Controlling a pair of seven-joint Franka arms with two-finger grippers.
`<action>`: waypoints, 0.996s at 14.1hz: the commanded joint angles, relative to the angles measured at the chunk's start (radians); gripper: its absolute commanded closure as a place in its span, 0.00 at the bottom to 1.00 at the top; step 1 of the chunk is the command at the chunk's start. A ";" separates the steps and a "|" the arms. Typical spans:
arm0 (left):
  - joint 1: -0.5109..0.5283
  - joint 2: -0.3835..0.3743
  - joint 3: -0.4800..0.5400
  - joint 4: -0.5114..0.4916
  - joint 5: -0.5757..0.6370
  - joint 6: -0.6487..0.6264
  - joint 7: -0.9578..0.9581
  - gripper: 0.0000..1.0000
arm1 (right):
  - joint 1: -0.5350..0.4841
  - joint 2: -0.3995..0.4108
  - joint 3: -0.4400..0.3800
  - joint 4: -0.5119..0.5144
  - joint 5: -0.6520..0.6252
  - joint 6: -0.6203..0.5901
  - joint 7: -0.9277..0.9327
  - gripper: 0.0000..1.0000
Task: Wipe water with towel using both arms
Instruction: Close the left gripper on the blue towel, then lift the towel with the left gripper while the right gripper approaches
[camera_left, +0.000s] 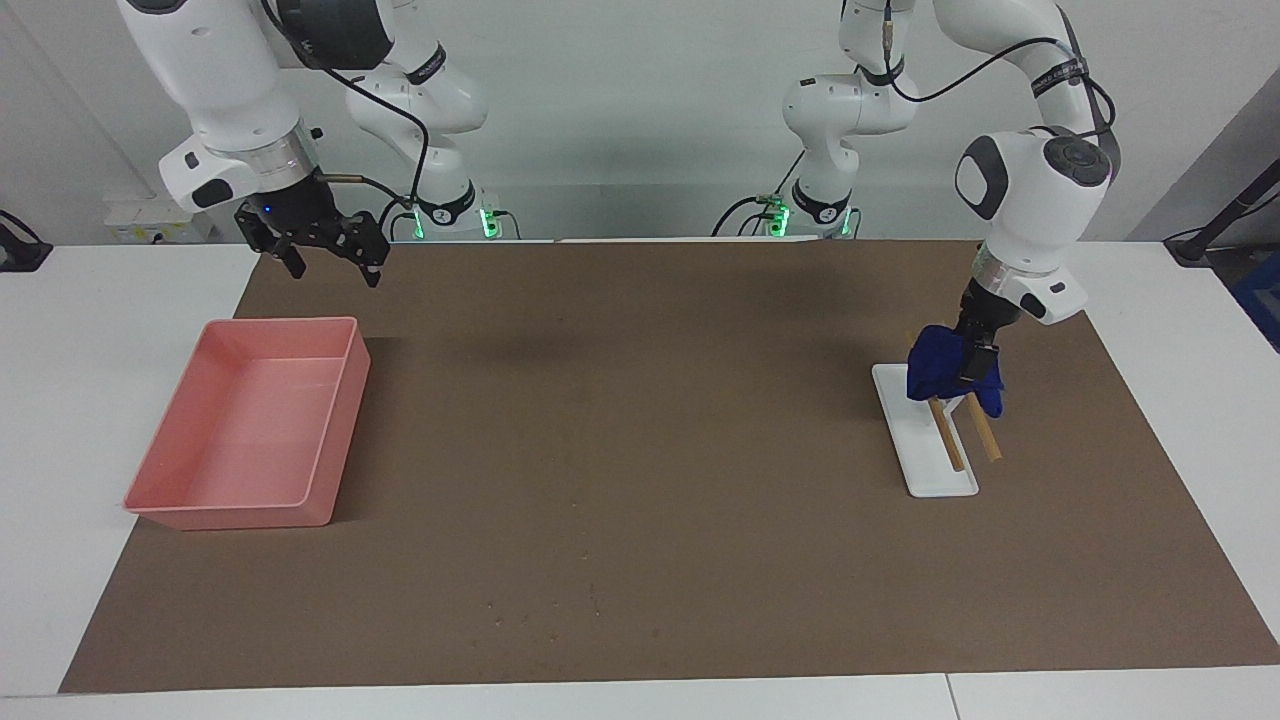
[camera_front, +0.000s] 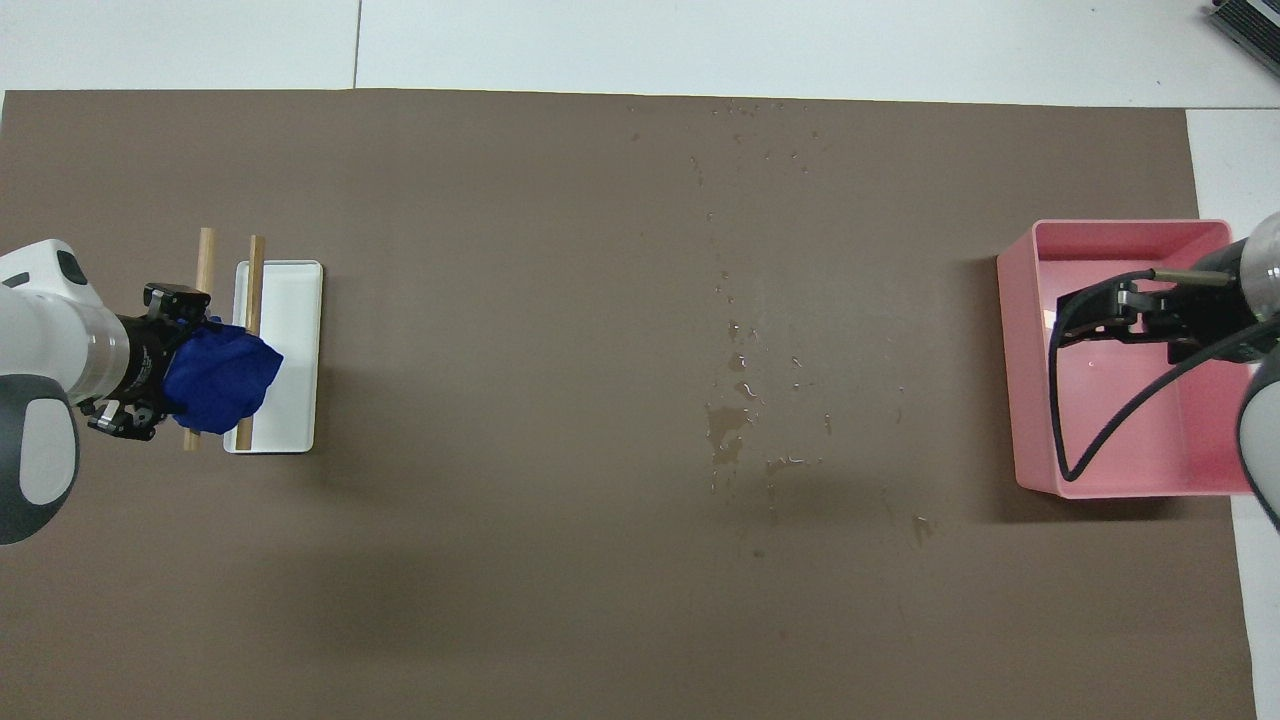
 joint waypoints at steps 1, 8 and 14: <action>-0.010 0.009 0.006 -0.019 -0.010 0.045 -0.013 0.24 | -0.016 -0.024 0.007 -0.026 0.020 -0.001 -0.017 0.00; -0.013 0.024 0.006 0.025 -0.010 0.002 -0.018 1.00 | -0.018 -0.024 0.008 -0.026 0.020 -0.002 -0.028 0.00; -0.027 0.073 -0.002 0.226 -0.088 -0.216 -0.108 1.00 | -0.006 -0.021 0.008 -0.026 0.020 0.044 0.070 0.01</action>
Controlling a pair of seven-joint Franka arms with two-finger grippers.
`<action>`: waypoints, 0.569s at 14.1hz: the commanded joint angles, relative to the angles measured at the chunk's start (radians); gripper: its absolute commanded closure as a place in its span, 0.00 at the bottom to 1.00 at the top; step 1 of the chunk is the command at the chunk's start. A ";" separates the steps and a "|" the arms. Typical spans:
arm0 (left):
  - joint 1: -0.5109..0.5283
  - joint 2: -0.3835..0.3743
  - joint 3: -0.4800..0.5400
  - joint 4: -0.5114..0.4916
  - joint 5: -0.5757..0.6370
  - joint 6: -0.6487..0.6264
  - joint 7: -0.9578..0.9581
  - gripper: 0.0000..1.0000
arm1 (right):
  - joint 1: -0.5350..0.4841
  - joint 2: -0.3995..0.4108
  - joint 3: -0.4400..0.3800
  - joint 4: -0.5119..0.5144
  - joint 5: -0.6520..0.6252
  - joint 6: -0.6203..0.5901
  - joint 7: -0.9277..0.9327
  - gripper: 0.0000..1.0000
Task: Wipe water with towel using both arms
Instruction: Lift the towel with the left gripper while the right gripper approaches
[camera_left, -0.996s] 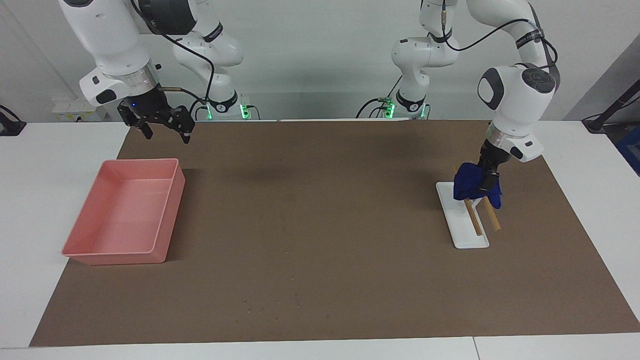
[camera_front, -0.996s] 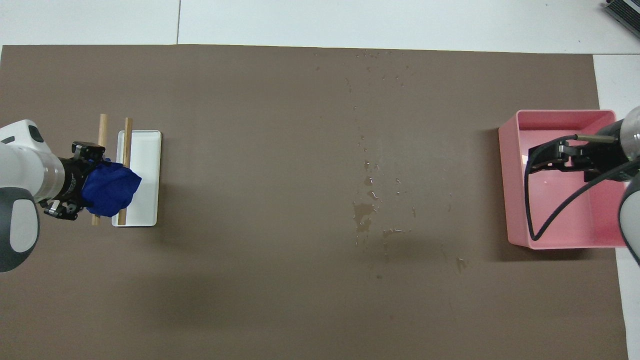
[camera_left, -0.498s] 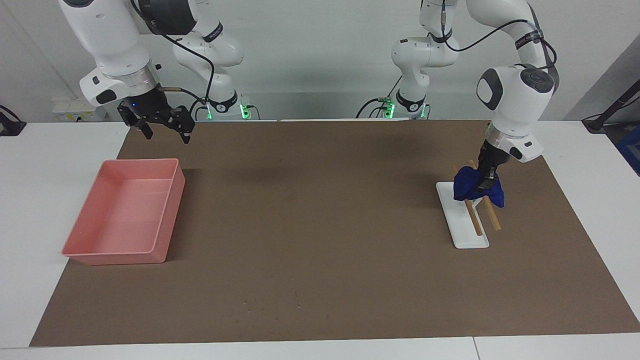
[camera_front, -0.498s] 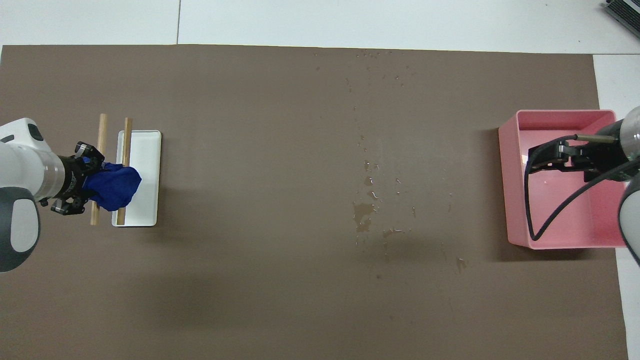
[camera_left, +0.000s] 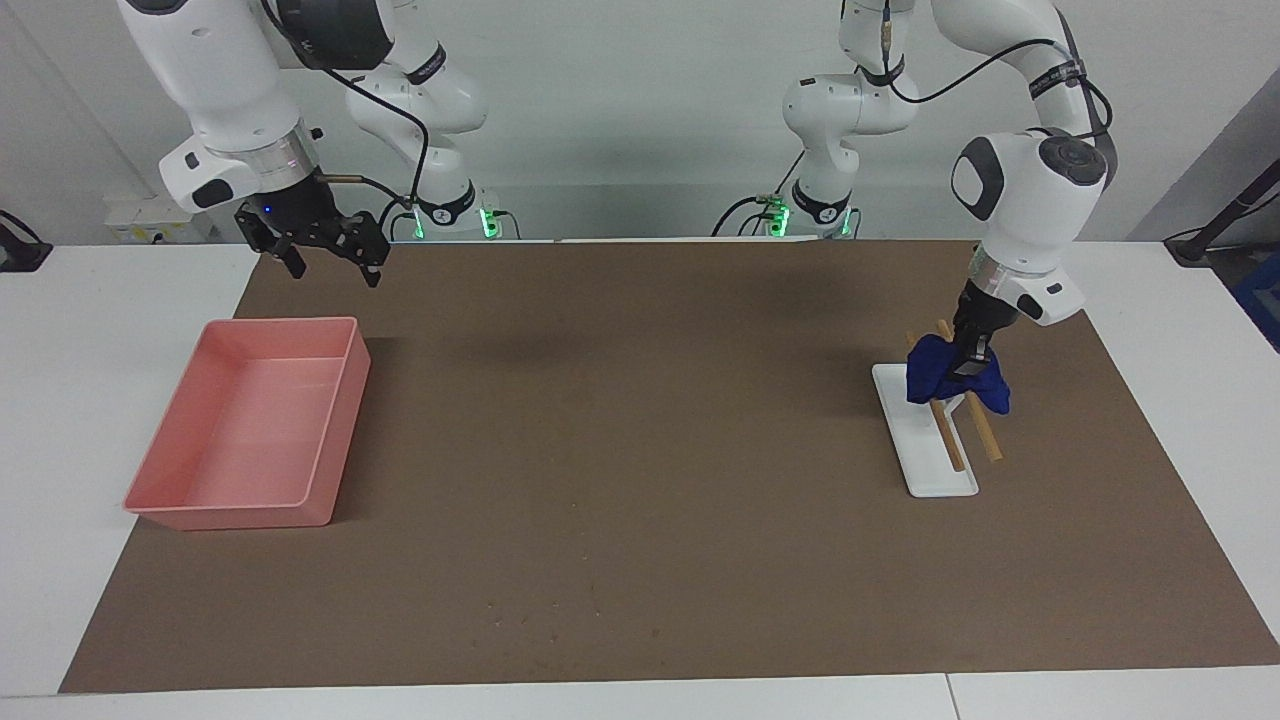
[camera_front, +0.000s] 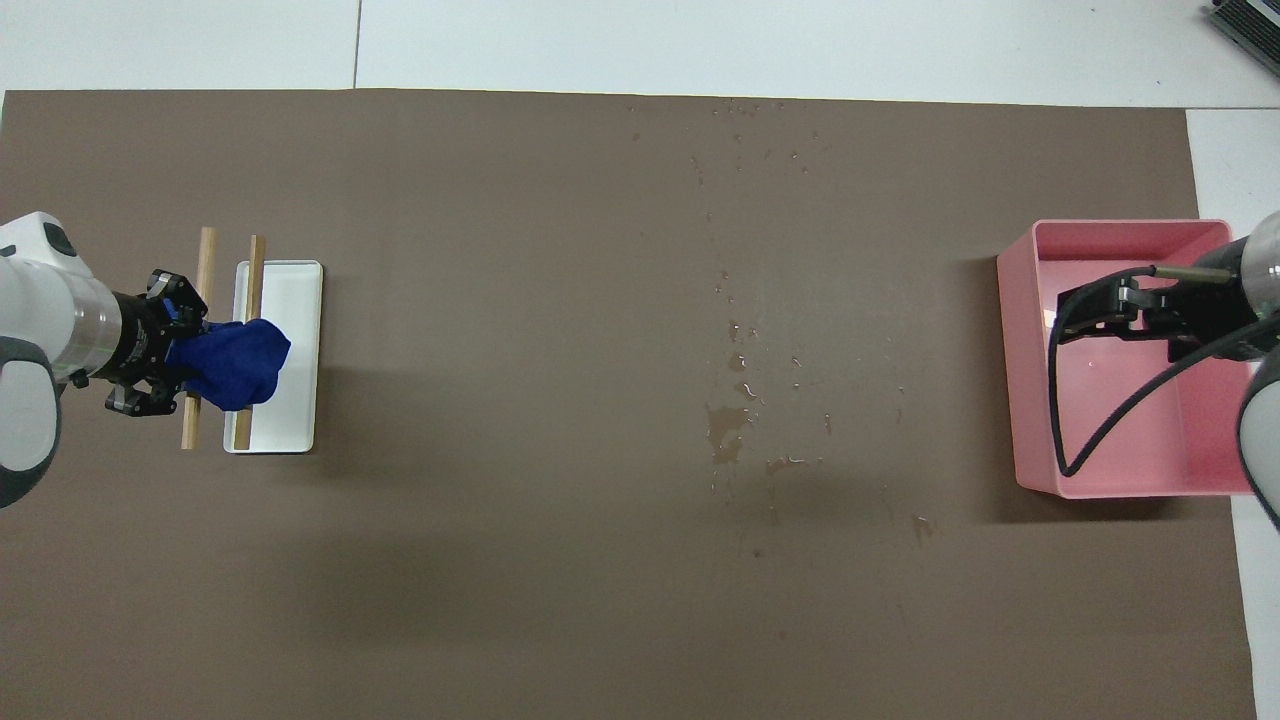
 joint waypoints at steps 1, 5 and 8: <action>-0.031 0.023 0.006 0.100 -0.033 -0.097 -0.058 1.00 | -0.004 -0.018 0.013 -0.024 0.020 0.032 0.085 0.01; -0.033 0.008 0.004 0.242 -0.157 -0.254 -0.141 1.00 | 0.035 -0.009 0.024 -0.024 0.073 0.043 0.298 0.01; -0.037 0.003 -0.040 0.320 -0.178 -0.325 -0.251 1.00 | 0.075 0.011 0.031 -0.023 0.205 0.092 0.604 0.01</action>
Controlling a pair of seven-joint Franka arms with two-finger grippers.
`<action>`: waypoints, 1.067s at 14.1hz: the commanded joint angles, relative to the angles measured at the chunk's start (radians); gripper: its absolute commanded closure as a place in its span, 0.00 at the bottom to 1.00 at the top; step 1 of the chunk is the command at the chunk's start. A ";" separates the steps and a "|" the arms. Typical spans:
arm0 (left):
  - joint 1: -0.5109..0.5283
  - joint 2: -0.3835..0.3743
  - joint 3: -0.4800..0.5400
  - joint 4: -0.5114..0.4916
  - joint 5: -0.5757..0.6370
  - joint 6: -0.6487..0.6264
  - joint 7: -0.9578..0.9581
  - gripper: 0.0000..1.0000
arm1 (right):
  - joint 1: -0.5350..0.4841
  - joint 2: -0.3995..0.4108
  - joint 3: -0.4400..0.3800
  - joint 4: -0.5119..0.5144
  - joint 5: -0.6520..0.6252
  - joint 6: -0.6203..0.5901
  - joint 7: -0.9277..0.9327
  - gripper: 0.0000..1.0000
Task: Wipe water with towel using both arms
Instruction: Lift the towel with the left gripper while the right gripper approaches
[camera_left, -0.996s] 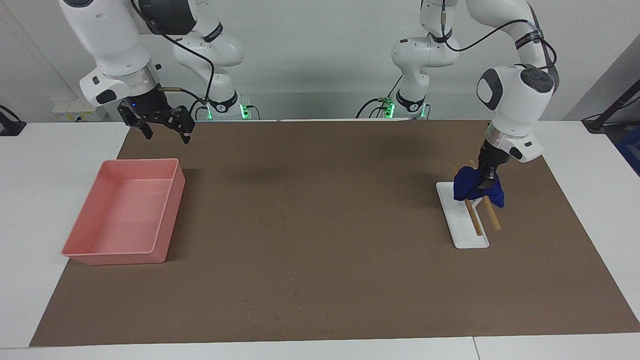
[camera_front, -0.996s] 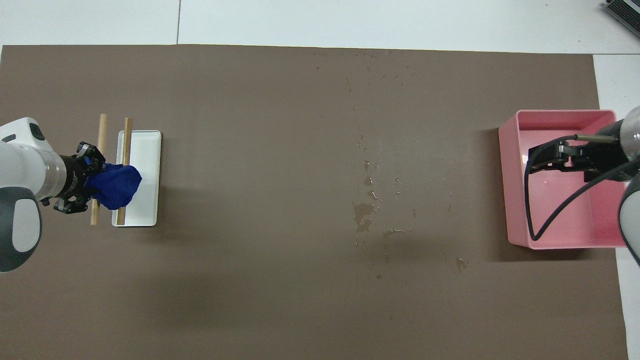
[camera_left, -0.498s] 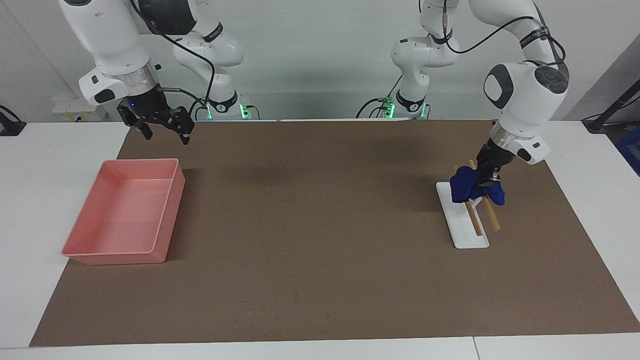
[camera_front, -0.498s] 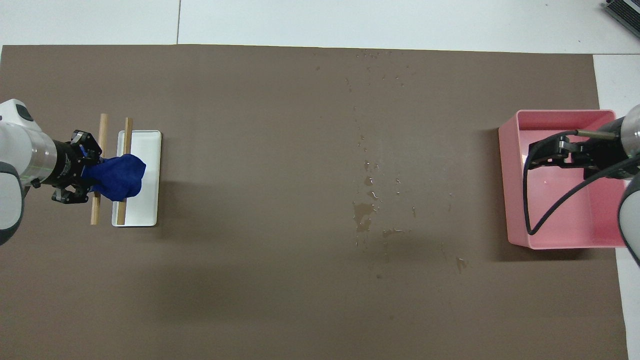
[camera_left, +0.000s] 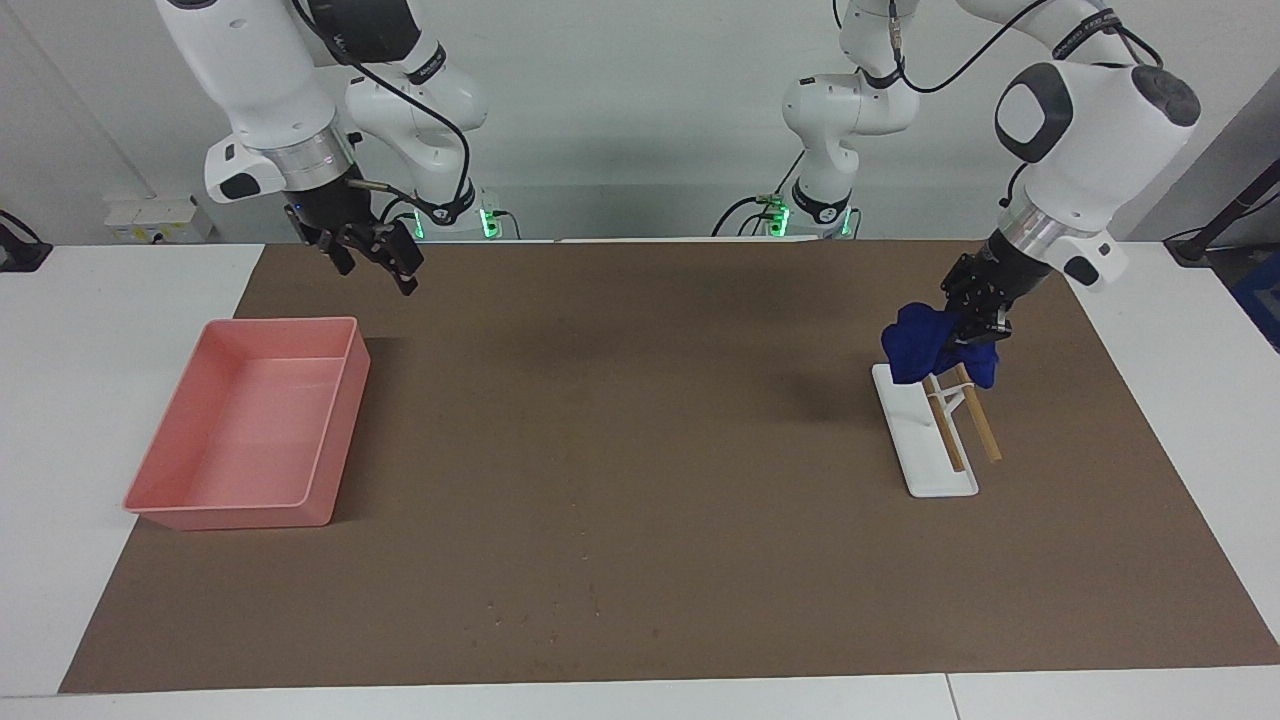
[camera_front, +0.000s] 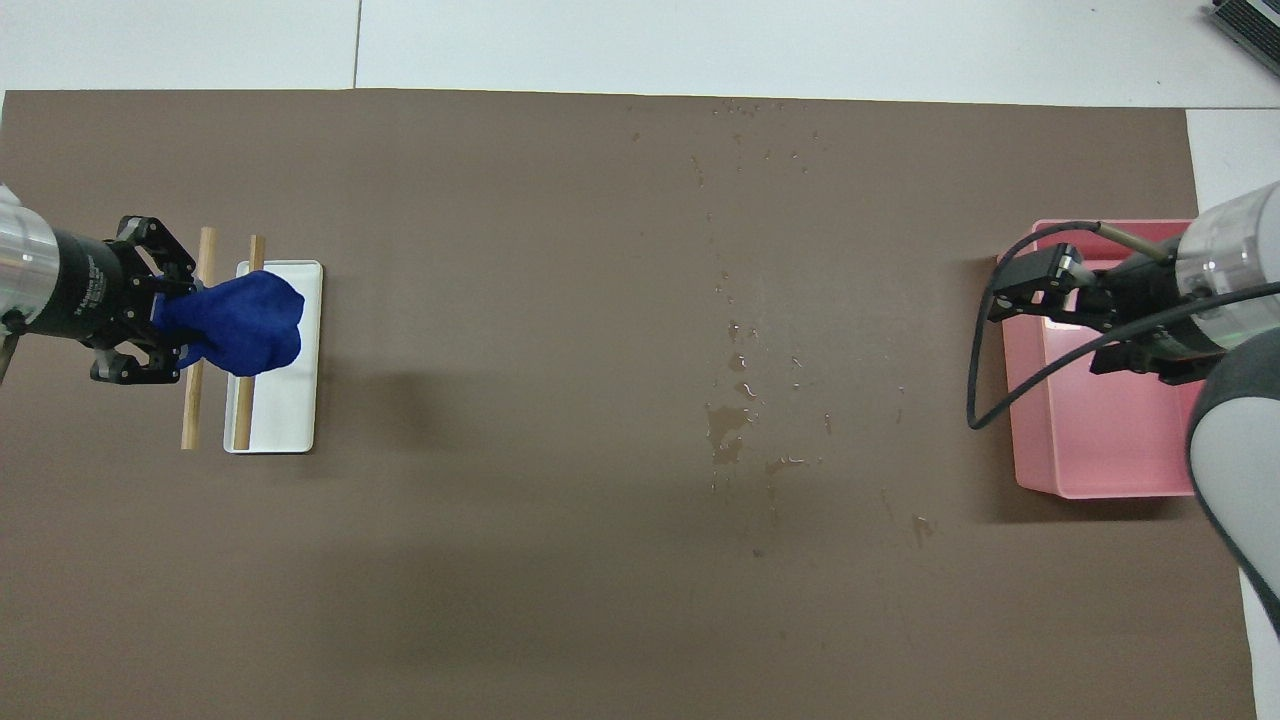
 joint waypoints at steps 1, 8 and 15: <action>-0.014 0.000 -0.049 0.052 -0.016 -0.049 -0.124 1.00 | 0.038 0.010 0.006 -0.017 0.101 0.068 0.262 0.01; -0.181 0.000 -0.118 0.037 -0.016 0.063 -0.580 1.00 | 0.186 0.065 0.006 0.029 0.329 0.240 0.888 0.01; -0.365 0.003 -0.117 0.041 -0.003 0.143 -0.839 1.00 | 0.300 0.108 0.006 0.019 0.438 0.362 1.134 0.01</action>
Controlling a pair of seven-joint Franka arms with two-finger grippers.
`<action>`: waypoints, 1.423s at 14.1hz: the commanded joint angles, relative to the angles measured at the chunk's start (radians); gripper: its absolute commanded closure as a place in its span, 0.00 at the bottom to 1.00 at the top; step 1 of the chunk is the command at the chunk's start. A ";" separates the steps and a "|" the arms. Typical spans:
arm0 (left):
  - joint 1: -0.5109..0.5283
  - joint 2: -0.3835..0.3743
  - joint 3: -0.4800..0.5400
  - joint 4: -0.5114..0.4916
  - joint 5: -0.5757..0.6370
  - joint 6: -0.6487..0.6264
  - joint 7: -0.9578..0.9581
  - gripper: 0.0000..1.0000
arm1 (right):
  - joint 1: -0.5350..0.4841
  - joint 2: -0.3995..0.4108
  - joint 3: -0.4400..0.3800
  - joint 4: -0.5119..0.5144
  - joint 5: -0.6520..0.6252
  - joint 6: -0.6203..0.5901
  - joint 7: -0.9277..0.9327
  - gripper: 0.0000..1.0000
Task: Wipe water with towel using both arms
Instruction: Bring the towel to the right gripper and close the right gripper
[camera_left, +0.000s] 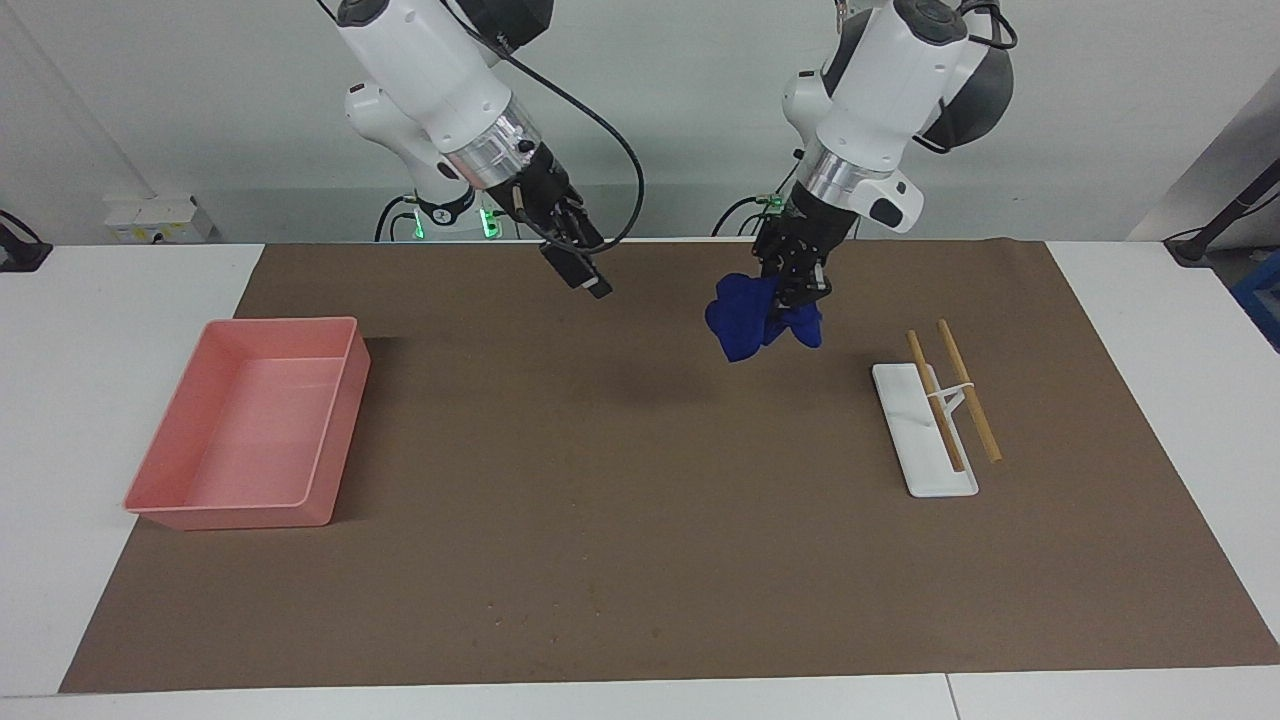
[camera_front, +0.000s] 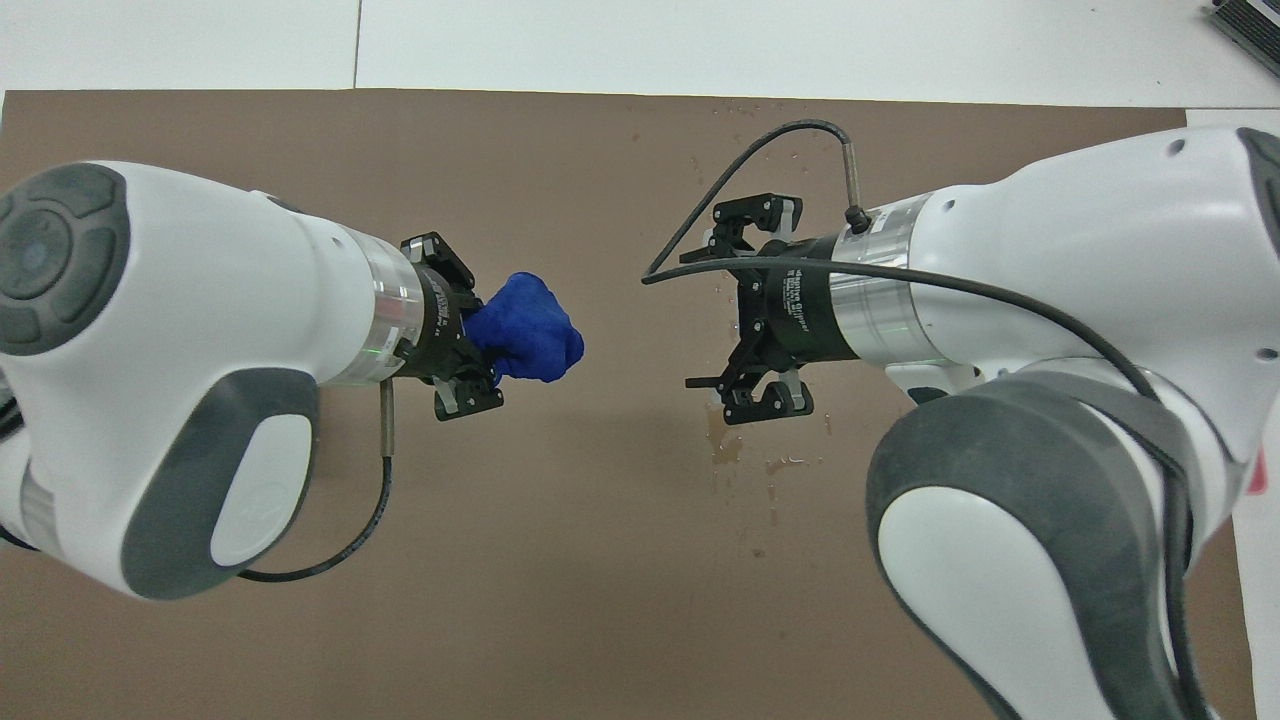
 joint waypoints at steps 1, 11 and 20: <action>-0.067 -0.003 0.017 0.007 0.001 0.029 -0.086 1.00 | 0.022 0.015 -0.003 0.007 0.033 0.021 0.046 0.01; -0.174 -0.006 0.016 0.042 0.002 0.052 -0.203 1.00 | 0.065 0.043 -0.003 -0.002 0.031 0.049 0.083 0.04; -0.159 -0.004 0.019 0.059 0.001 0.126 -0.275 1.00 | 0.059 0.043 -0.003 0.004 0.008 0.018 0.017 0.82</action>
